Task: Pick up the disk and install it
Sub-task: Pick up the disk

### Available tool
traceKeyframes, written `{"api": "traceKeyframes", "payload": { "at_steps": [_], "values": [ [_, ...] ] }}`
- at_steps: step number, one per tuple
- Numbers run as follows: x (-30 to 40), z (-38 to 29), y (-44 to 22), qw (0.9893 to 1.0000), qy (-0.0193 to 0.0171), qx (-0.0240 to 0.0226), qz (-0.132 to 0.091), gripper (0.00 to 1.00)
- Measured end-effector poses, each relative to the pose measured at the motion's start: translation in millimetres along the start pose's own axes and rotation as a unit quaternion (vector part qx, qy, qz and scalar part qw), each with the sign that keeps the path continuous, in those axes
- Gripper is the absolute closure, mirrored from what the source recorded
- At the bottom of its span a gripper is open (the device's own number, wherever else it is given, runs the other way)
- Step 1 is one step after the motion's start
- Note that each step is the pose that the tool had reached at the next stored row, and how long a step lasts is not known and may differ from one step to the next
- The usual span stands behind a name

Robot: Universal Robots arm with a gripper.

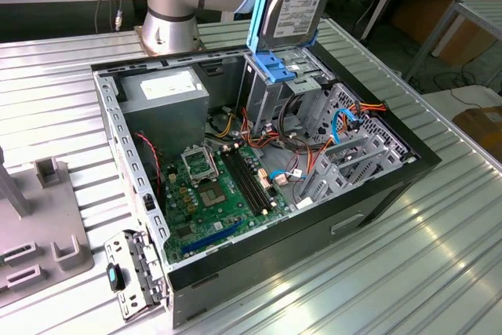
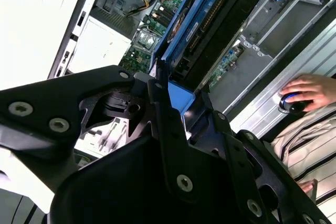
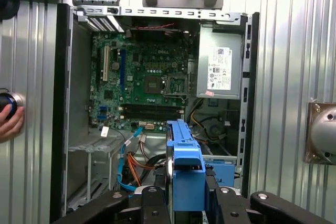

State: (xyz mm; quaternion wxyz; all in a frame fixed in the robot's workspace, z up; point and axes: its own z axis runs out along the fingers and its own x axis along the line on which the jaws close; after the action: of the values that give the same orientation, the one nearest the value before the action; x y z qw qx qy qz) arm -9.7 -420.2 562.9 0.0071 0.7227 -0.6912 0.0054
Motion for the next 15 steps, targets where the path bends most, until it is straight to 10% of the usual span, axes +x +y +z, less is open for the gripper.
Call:
{"api": "traceKeyframes", "payload": {
  "at_steps": [8,15],
  "values": [
    [2.5,0.1,-0.4,1.0,-0.0001,0.0,0.0,0.64],
    [3.2,0.3,-17.1,1.0,-0.0001,0.0,0.0,0.64]
  ]
}}
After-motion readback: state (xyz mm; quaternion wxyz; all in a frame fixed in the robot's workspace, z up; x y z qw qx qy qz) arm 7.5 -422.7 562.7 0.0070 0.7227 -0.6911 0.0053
